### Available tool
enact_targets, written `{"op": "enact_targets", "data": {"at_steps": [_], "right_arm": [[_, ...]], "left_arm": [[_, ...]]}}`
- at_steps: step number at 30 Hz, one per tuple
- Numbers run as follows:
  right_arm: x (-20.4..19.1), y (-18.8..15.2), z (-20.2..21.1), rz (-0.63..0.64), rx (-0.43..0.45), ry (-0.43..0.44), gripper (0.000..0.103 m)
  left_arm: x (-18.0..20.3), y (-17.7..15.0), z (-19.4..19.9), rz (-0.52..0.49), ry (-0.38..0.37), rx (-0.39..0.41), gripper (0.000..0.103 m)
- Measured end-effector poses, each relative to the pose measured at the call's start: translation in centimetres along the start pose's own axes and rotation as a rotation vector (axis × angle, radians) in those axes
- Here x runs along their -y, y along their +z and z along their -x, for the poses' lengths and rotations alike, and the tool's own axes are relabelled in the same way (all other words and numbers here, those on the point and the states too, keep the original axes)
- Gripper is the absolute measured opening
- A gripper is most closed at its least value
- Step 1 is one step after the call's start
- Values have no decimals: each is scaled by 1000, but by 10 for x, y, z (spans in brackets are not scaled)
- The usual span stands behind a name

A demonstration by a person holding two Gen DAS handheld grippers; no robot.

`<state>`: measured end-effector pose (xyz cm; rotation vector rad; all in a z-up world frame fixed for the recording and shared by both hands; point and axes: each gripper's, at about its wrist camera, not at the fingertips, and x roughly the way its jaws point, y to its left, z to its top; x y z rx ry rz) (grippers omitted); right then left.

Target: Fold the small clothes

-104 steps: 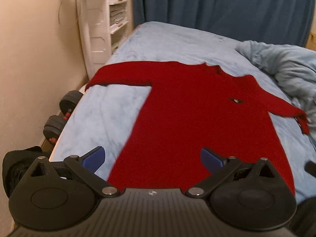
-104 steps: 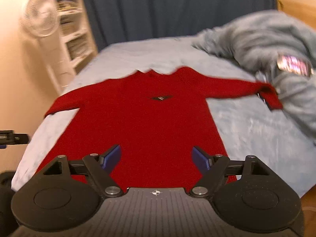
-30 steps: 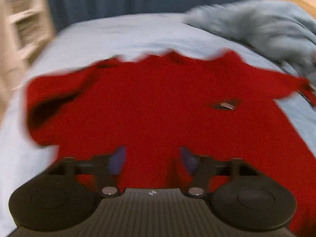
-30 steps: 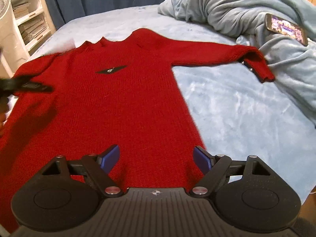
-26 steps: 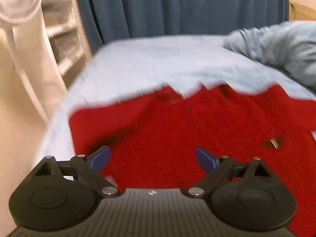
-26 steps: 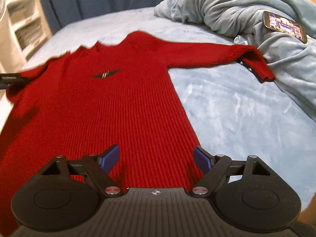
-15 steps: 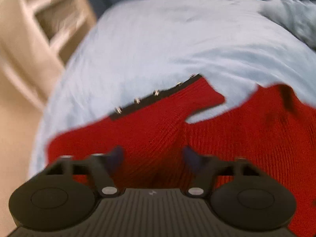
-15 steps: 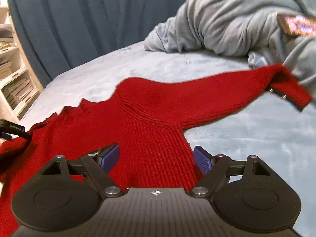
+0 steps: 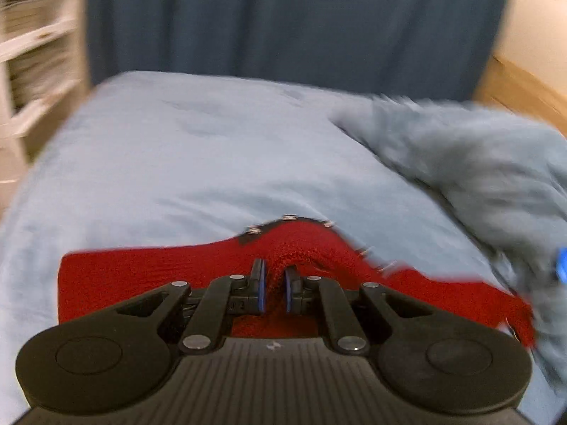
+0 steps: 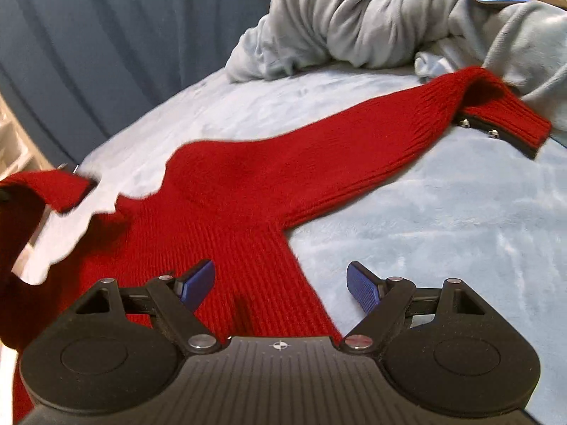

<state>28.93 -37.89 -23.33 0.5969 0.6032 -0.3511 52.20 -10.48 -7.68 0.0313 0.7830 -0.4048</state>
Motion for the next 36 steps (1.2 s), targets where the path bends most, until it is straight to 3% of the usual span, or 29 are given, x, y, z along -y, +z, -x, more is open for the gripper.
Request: {"op": "enact_targets", "data": {"at_steps": [2, 3, 4, 5, 7, 9, 11, 12, 14, 15, 18, 20, 21, 22, 24, 27, 31, 34, 35, 36], "right_arm": [[-1, 0, 3, 8, 6, 8, 83], [-2, 1, 4, 10, 8, 15, 83], [-2, 1, 5, 15, 7, 25, 83], [-2, 2, 4, 19, 3, 33, 83], [-2, 4, 5, 19, 3, 47, 83], [-1, 5, 5, 15, 4, 52, 83], [-1, 6, 4, 5, 4, 50, 83], [0, 6, 3, -1, -2, 49, 83], [1, 4, -1, -17, -19, 49, 83], [2, 3, -3, -22, -28, 50, 83], [2, 0, -7, -14, -36, 35, 83], [1, -2, -11, -5, -41, 27, 83], [1, -4, -13, 1, -46, 26, 83], [0, -5, -14, 9, -49, 24, 83], [0, -6, -16, 18, -49, 15, 83], [1, -4, -14, 3, -36, 13, 83], [0, -3, -12, 17, -21, 19, 83], [3, -3, -14, -2, -34, 22, 83], [4, -2, -14, -11, -34, 21, 83], [6, 0, -14, -20, -32, 18, 83]], "left_arm": [[24, -34, -16, -90, -4, -58, 23], [28, -52, -28, -130, -6, -109, 56], [27, -70, -44, -190, 4, -192, 72], [24, -87, -53, -236, 73, -237, 84], [8, -104, -45, -262, 138, -191, 85], [-29, -102, -25, -138, 140, -124, 95], [-66, -93, -11, 3, 206, -53, 103], [-89, -89, -9, 66, 282, -12, 103], [-122, -74, -27, 135, 377, -35, 103], [-140, -71, -42, 170, 384, -80, 103], [-162, -66, -72, 244, 308, -188, 103], [-155, -60, -91, 194, 327, -217, 97], [-146, -62, -97, 136, 365, -216, 55], [-143, -63, -103, 89, 363, -214, 34], [-150, -63, -98, 133, 365, -190, 21], [-181, -65, -98, 226, 382, -196, 19], [-195, -65, -97, 280, 415, -171, 18], [-179, -68, -95, 197, 450, -160, 22], [-176, -70, -96, 178, 461, -156, 33], [-175, -70, -94, 175, 471, -155, 56]]}}
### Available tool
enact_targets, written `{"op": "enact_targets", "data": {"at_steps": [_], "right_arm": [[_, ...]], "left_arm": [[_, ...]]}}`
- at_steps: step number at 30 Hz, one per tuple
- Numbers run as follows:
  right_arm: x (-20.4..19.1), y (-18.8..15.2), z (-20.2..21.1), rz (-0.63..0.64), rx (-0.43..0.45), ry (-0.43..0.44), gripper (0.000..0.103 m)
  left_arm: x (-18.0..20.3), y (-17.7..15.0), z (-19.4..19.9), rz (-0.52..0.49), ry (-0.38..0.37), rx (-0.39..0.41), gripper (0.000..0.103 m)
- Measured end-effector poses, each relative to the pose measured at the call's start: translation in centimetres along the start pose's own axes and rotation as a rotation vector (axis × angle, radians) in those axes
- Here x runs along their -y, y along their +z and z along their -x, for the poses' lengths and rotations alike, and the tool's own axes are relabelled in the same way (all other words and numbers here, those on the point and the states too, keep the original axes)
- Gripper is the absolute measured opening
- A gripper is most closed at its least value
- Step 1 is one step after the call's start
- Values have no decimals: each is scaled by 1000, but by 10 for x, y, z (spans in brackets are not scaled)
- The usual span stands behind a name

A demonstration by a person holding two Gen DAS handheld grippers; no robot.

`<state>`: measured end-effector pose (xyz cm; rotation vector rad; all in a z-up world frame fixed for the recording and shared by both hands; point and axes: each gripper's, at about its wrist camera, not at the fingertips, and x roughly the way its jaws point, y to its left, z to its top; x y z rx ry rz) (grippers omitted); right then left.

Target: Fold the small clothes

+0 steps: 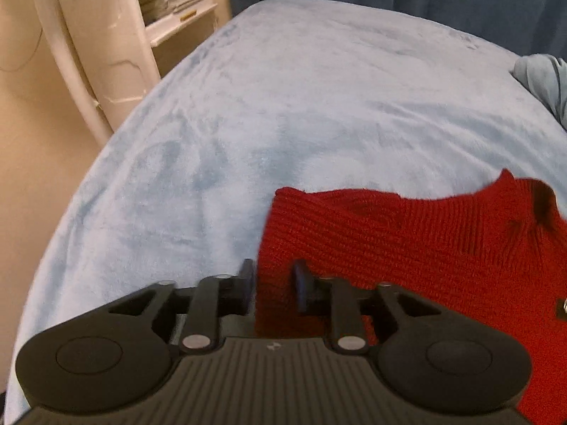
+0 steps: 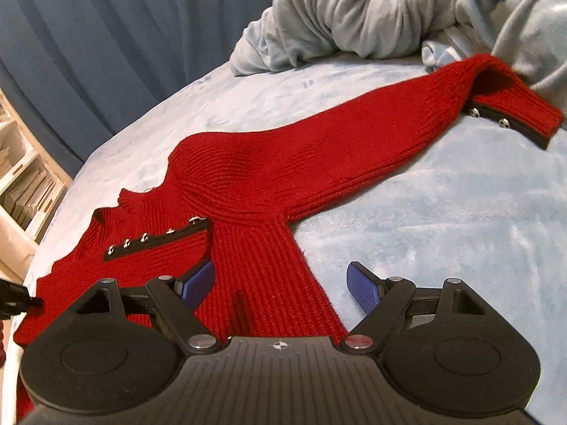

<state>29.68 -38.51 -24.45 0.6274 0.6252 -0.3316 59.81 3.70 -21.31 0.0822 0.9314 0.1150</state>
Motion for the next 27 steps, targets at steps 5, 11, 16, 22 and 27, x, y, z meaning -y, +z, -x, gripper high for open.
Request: {"op": "enact_targets", "data": {"at_steps": [5, 11, 16, 22, 27], "right_arm": [[6, 7, 3, -40, 23, -10, 83], [24, 22, 14, -115, 83, -44, 83], [53, 34, 18, -228, 88, -67, 83], [102, 59, 21, -344, 152, -68, 83], [160, 84, 1, -610, 187, -34, 85]], "left_arm": [[-11, -22, 34, 13, 27, 29, 97], [-7, -83, 99, -2, -9, 18, 103], [5, -125, 137, 29, 20, -12, 103], [14, -143, 164, 78, 10, -67, 103], [10, -136, 185, 118, 18, -43, 103]]}}
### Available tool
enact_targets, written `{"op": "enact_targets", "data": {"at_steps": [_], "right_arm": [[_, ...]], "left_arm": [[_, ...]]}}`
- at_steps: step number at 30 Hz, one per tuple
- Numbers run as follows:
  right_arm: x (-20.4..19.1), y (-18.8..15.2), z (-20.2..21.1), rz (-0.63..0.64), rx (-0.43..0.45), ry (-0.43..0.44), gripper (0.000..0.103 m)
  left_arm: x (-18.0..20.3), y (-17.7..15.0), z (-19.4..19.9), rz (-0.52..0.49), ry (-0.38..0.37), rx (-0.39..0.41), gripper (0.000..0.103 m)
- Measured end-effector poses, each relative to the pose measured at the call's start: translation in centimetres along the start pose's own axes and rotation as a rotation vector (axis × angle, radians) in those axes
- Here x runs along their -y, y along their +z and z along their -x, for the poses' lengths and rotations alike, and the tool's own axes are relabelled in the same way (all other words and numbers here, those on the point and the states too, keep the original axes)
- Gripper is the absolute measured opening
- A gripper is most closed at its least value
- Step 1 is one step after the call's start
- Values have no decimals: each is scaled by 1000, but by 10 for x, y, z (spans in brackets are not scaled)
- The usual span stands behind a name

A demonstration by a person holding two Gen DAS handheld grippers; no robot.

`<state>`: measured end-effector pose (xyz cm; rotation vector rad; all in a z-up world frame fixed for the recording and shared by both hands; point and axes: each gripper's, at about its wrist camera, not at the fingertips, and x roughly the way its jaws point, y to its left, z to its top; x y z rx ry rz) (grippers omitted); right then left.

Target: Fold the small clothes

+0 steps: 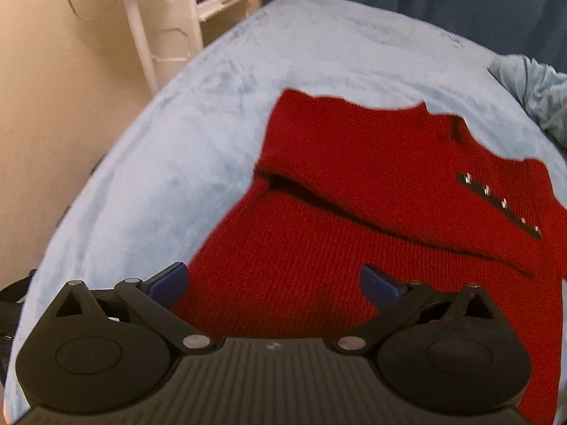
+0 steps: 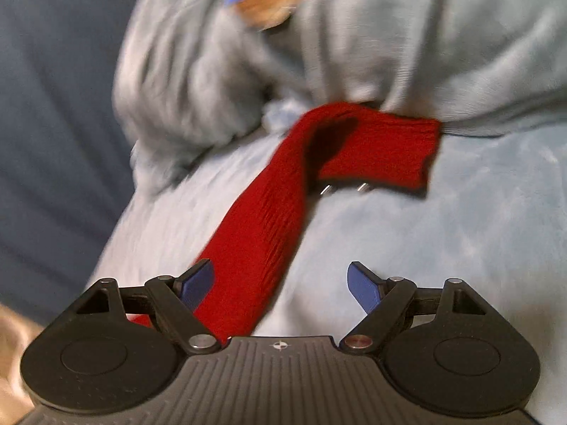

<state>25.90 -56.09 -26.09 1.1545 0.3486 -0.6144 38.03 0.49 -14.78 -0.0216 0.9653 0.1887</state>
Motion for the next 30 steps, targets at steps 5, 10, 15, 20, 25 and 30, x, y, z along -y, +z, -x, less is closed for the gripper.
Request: {"op": "enact_targets", "data": {"at_steps": [5, 10, 15, 20, 25, 30], "right_arm": [[-13, 29, -51, -61, -86, 64, 83], [-37, 59, -90, -1, 1, -206, 53], [-113, 47, -52, 266, 105, -162, 13], [-245, -99, 19, 977, 267, 197, 13], [-254, -302, 54, 1503, -95, 471, 75], [-182, -327, 69, 1557, -207, 303, 75]], "left_arm": [[-9, 5, 12, 32, -28, 9, 103], [-25, 2, 11, 50, -6, 0, 103], [-61, -1, 4, 134, -12, -11, 103], [-98, -9, -2, 239, -35, -33, 103], [-128, -15, 7, 270, -14, -13, 103], [-151, -16, 14, 259, -12, 12, 103]]}}
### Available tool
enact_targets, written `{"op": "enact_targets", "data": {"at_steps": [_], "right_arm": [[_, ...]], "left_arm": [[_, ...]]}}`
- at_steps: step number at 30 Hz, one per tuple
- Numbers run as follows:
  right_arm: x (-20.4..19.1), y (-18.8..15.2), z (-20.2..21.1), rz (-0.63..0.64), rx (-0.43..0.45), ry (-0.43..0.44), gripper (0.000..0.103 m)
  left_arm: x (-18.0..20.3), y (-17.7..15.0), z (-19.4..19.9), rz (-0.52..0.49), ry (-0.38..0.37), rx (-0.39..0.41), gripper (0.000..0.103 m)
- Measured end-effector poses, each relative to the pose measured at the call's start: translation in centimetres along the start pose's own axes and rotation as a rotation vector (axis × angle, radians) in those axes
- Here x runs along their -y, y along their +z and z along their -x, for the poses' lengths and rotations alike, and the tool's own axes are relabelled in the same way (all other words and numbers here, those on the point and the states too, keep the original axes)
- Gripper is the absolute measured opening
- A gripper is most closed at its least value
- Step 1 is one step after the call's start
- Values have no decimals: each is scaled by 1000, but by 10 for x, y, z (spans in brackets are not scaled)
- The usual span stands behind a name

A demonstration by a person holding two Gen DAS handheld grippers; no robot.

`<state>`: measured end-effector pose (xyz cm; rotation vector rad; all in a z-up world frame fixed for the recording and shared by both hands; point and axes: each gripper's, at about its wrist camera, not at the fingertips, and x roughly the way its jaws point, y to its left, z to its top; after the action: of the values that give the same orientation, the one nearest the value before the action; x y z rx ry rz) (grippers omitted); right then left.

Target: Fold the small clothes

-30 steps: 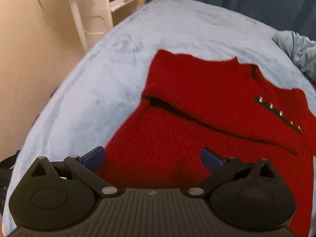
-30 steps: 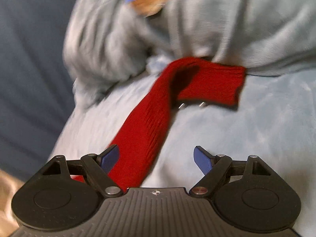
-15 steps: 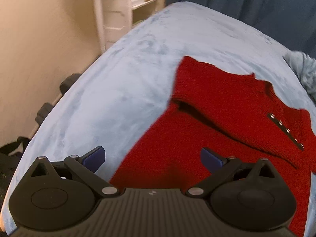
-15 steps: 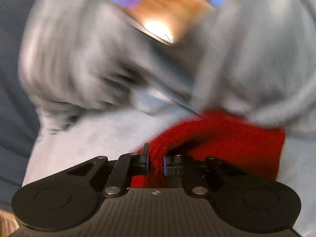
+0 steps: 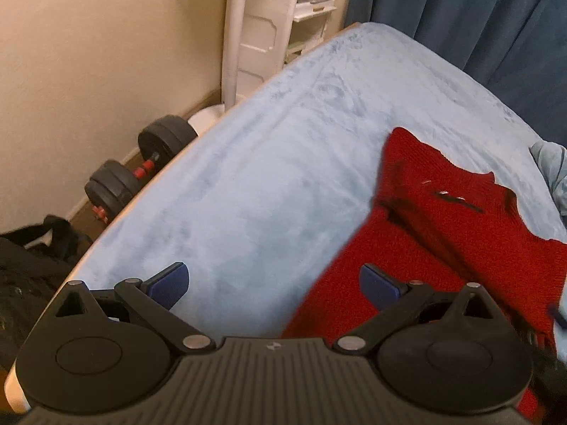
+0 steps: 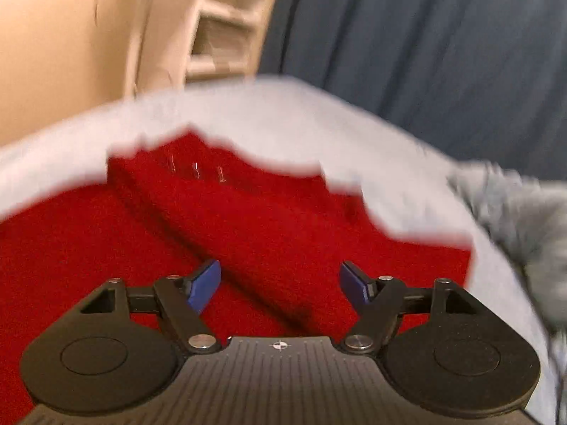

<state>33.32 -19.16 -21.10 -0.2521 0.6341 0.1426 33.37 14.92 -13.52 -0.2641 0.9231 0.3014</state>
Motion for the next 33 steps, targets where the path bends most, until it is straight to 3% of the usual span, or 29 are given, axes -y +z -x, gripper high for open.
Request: {"op": "enact_targets", "data": {"at_steps": [6, 10, 12, 15, 18, 23, 26, 27, 29, 31, 33], "right_arm": [[68, -51, 79, -307, -83, -104, 76], [105, -69, 119, -471, -52, -147, 77], [132, -66, 118, -568, -28, -144, 77], [179, -58, 103, -707, 31, -120, 77], [220, -40, 58, -779, 33, -80, 79], [252, -24, -54, -878, -113, -13, 81], [249, -24, -95, -949, -161, -12, 80], [245, -25, -102, -934, -154, 13, 69], [238, -25, -101, -862, -127, 12, 15], [244, -31, -89, -821, -62, -38, 14], [251, -47, -94, -839, -82, -82, 14]], "left_arm": [[11, -15, -5, -55, -3, -35, 103], [26, -28, 9, -134, -15, -13, 103], [33, -34, 18, -175, -18, 5, 103], [36, -38, 28, -205, -27, 25, 103], [36, -39, 28, -210, -21, 19, 103], [33, -33, 18, -197, 13, -7, 103], [33, -31, 8, -215, 39, -16, 103], [34, -31, 2, -220, 47, -23, 103], [35, -31, -8, -221, 53, -34, 103], [36, -32, -18, -221, 61, -40, 103], [37, -34, -26, -218, 59, -44, 103]]}}
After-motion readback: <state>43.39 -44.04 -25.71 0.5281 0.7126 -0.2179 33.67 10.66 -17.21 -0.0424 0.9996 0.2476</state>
